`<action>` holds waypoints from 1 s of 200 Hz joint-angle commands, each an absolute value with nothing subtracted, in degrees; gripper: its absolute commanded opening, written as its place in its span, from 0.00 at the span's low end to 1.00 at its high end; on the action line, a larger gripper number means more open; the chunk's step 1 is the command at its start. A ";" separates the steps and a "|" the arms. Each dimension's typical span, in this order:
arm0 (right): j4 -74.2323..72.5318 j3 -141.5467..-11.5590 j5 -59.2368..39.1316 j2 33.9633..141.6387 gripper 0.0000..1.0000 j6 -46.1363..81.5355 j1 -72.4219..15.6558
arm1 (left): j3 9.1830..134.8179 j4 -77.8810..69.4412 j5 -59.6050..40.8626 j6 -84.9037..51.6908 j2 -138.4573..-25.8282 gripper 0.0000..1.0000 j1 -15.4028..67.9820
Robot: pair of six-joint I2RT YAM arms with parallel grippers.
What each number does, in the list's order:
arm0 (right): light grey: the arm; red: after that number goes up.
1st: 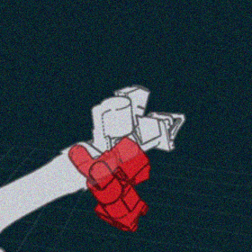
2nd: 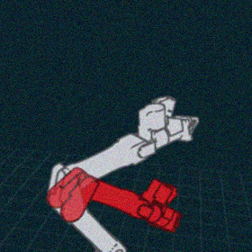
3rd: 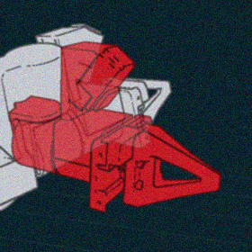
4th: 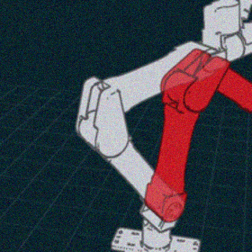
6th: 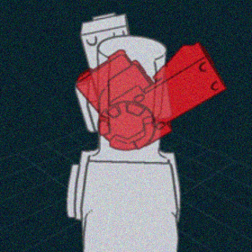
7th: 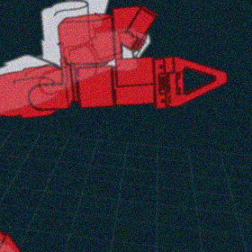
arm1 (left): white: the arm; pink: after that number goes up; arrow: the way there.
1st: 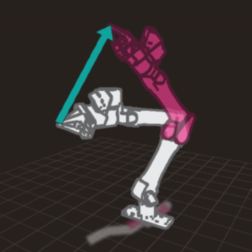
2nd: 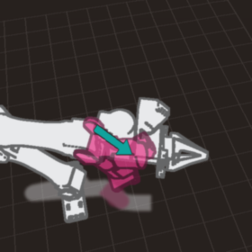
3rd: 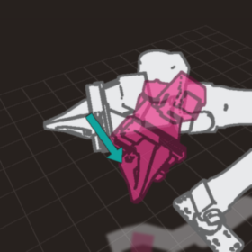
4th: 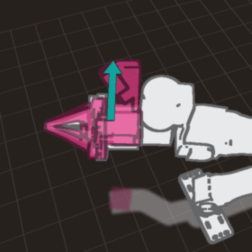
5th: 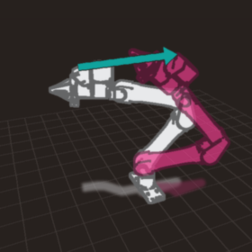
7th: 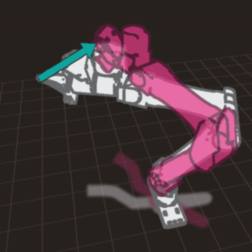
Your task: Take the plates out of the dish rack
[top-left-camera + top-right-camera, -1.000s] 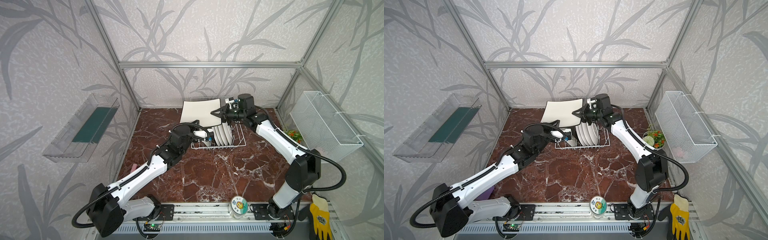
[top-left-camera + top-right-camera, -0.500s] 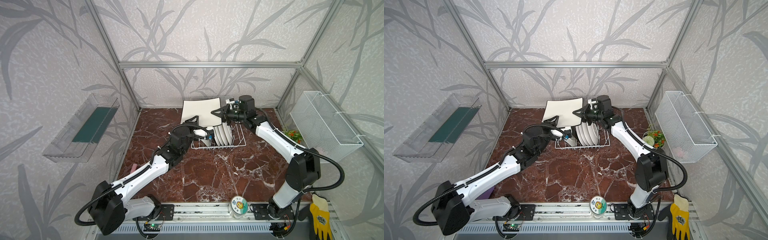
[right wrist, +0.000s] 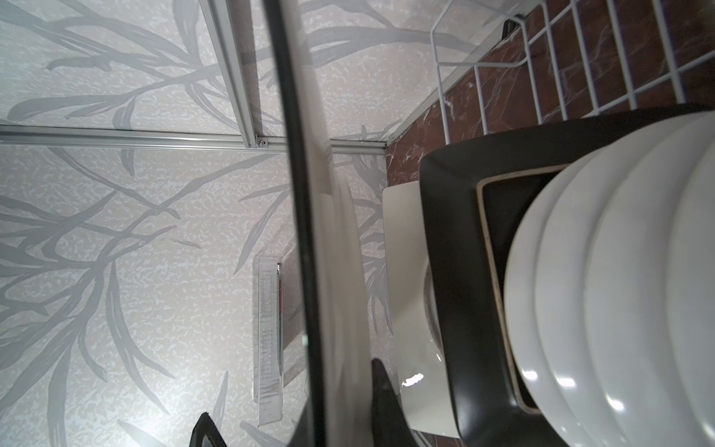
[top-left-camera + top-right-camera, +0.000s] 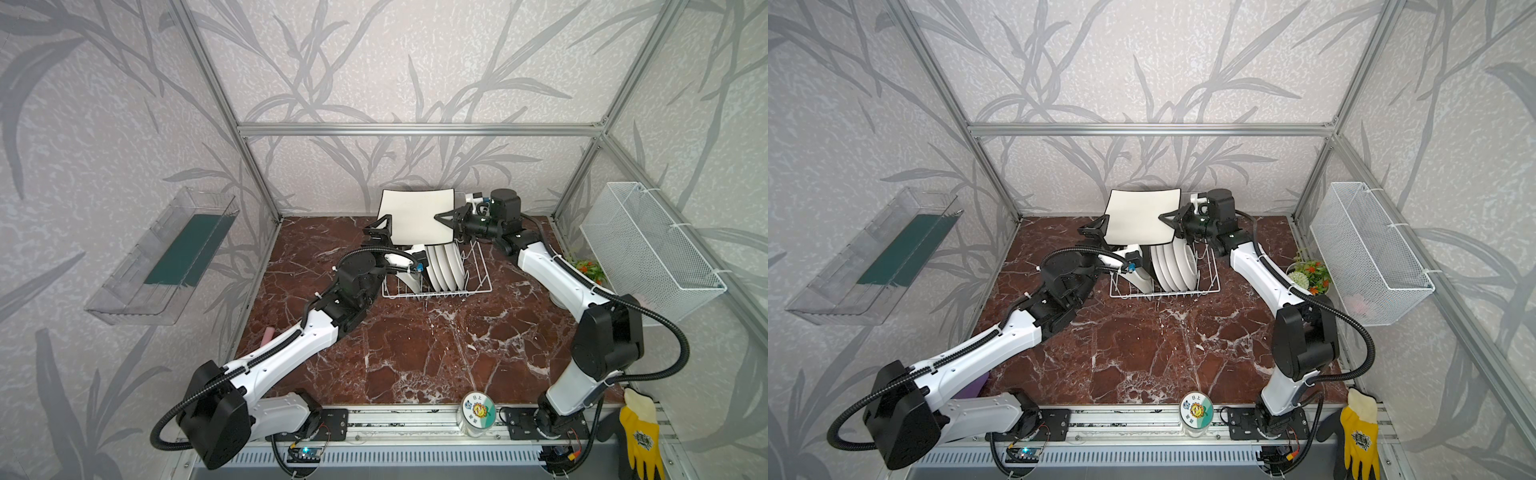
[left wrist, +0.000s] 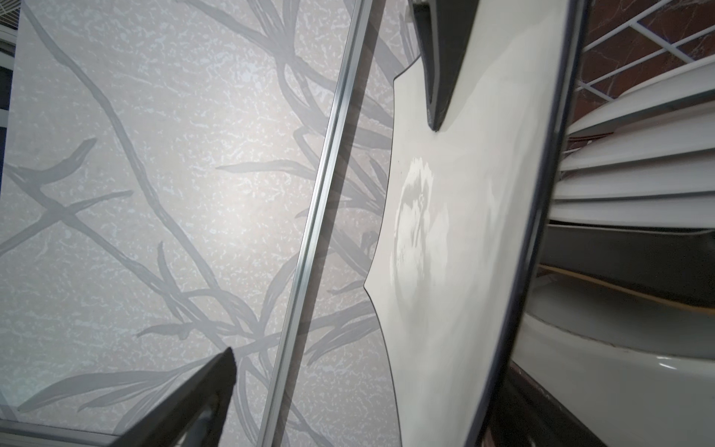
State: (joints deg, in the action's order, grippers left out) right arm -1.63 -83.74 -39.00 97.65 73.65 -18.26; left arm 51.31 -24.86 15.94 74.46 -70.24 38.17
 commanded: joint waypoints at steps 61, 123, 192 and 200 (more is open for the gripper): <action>-7.71 -86.04 -39.11 91.37 0.00 69.86 -13.74 | 52.10 -15.29 13.01 52.83 -61.30 0.99 33.30; -6.55 -84.61 -38.80 89.88 0.00 64.30 -13.14 | 62.41 1.31 4.62 22.85 -58.44 0.99 21.72; -7.74 -82.62 -40.89 88.45 0.00 58.98 -13.18 | 81.19 25.66 -7.94 5.99 -70.57 0.99 17.57; -8.31 -82.33 -41.42 88.25 0.00 58.12 -13.18 | 82.32 26.92 -11.32 4.24 -71.79 0.99 16.96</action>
